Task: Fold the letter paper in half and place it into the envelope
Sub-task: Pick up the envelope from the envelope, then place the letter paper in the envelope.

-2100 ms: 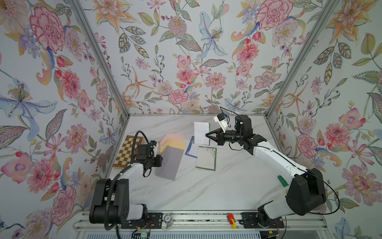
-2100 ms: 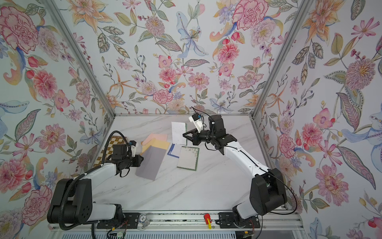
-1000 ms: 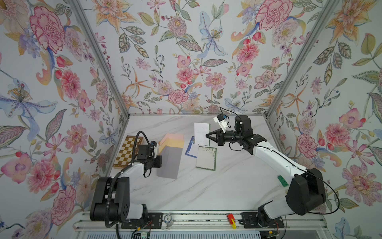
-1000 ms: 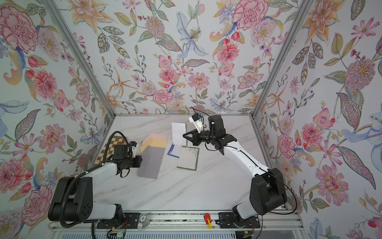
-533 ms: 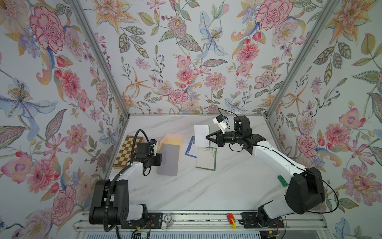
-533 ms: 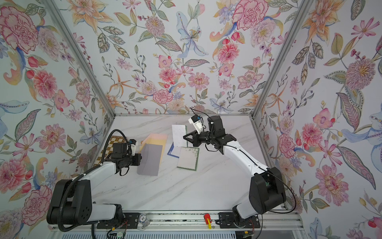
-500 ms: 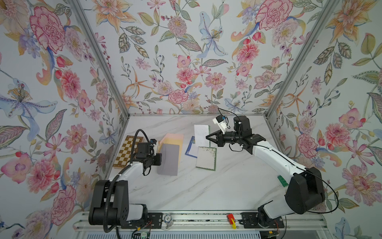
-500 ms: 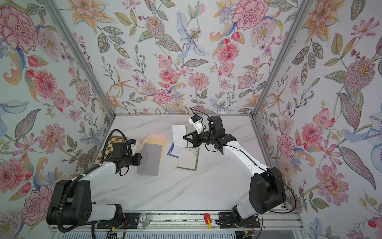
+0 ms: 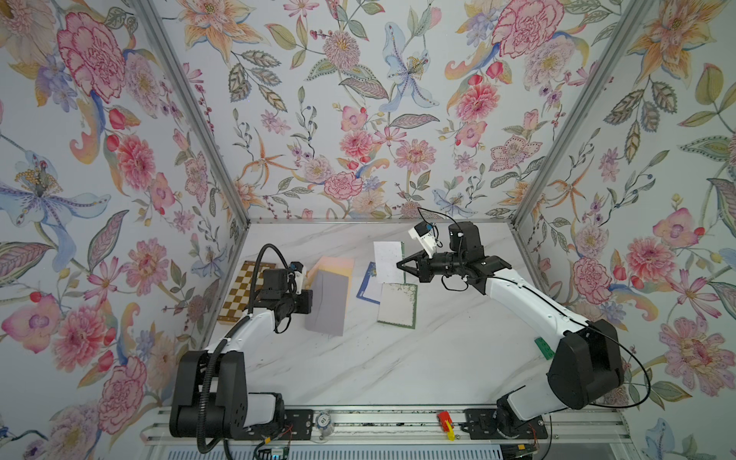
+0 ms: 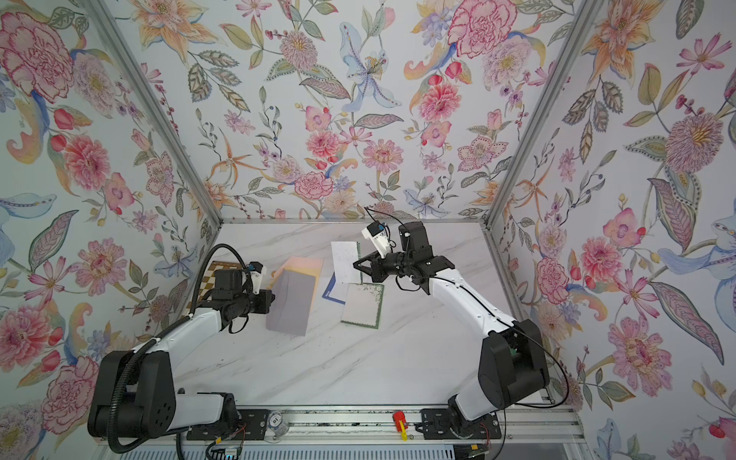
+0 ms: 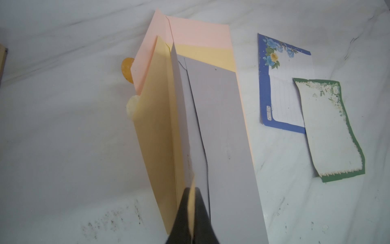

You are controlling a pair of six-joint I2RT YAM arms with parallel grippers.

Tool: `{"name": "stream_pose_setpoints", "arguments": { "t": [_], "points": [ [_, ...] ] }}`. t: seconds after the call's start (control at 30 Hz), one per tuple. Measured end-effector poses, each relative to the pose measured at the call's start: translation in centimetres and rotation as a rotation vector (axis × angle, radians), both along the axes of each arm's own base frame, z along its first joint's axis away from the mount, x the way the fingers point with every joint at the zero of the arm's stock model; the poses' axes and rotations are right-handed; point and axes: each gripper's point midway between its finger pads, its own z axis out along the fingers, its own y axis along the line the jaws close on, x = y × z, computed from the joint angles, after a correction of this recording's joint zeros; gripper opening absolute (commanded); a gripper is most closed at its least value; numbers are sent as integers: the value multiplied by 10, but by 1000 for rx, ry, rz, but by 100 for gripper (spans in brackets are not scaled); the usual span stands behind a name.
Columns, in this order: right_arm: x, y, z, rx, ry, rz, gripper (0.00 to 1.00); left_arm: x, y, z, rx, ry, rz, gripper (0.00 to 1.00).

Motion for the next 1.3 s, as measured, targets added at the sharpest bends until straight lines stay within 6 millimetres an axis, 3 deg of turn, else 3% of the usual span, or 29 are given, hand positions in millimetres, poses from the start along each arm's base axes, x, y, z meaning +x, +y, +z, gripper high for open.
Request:
{"name": "stream_pose_setpoints", "arguments": {
  "t": [0.17,0.33,0.53,0.63,0.73,0.9,1.1,1.3],
  "points": [
    [9,0,2,-44,-27,1,0,9,-6,19,-5,-48,-30,0],
    [11,-3,3,-97,-62,8,0,7,-21,25,-8,-55,-92,0],
    [20,-9,7,-251,-215,22,0,15,-71,43,15,-70,-277,0],
    [37,-13,7,-394,-322,13,0,24,-97,50,34,-77,-377,0],
    [49,-17,-4,-567,-439,49,0,29,-116,50,56,-67,-467,0],
    [49,-30,-34,-807,-550,176,0,27,-128,46,76,-31,-556,0],
    [51,-42,-34,-935,-731,296,0,28,-140,64,45,-37,-647,0],
    [41,-46,-36,-974,-919,382,0,28,-154,73,-12,-20,-731,0]
  ]
}}
